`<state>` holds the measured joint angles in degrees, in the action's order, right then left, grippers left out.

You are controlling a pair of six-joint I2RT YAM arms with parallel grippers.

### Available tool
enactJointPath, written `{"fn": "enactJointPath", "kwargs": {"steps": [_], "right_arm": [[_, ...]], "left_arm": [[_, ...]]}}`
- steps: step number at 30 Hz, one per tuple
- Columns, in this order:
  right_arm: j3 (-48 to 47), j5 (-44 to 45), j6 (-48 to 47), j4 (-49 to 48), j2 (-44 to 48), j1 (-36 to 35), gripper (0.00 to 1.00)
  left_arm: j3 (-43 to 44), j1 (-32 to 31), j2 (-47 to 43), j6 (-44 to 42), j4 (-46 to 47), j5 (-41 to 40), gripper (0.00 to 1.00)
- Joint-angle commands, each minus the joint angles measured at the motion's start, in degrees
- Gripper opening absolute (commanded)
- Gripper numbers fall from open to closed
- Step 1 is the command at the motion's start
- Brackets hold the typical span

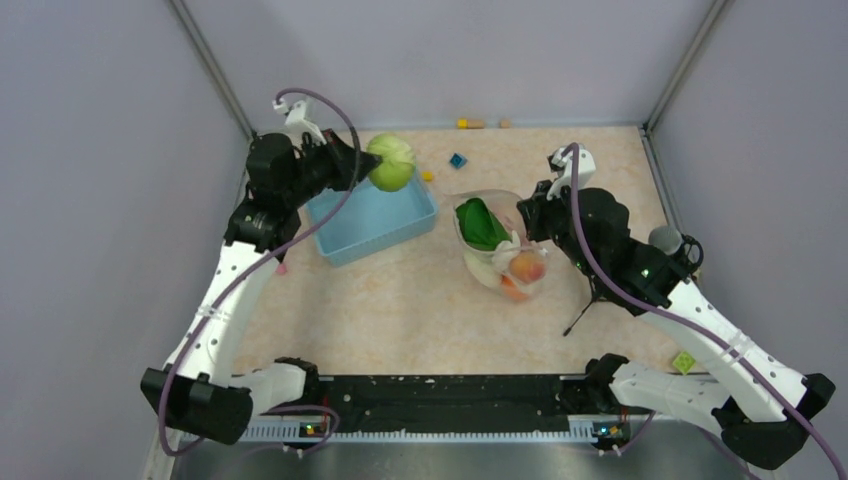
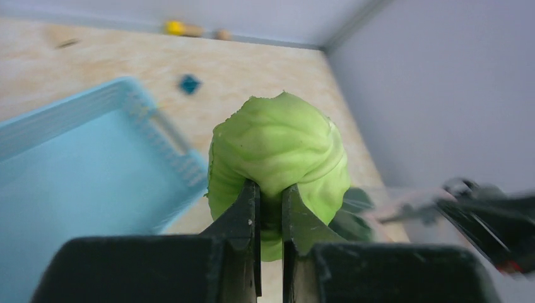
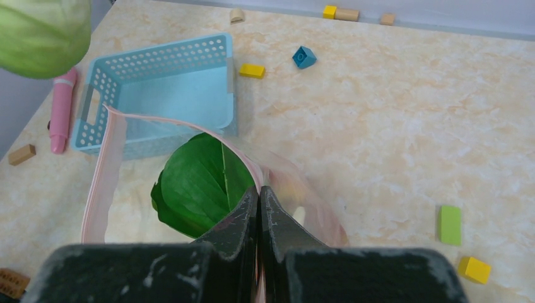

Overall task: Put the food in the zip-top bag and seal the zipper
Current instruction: Pick up the fake vegetable from the bin, then place the fake vegetable in the zipper food storage bag.

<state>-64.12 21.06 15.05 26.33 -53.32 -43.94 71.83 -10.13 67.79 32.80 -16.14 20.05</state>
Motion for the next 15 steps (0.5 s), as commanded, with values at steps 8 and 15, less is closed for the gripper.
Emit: {"fn": "enactJointPath", "kwargs": {"steps": [8,15], "right_arm": [[-1.2,0.44,0.47,-4.24,1.47,0.54,0.0],[-1.27,0.21,1.32,-4.19,1.58,0.55,0.0]], "left_arm": [[7.16,-24.49,-0.48,-12.42,10.08,12.22,0.0],[11.14,-33.46,6.64,-21.45,6.59,10.12,0.0]]}}
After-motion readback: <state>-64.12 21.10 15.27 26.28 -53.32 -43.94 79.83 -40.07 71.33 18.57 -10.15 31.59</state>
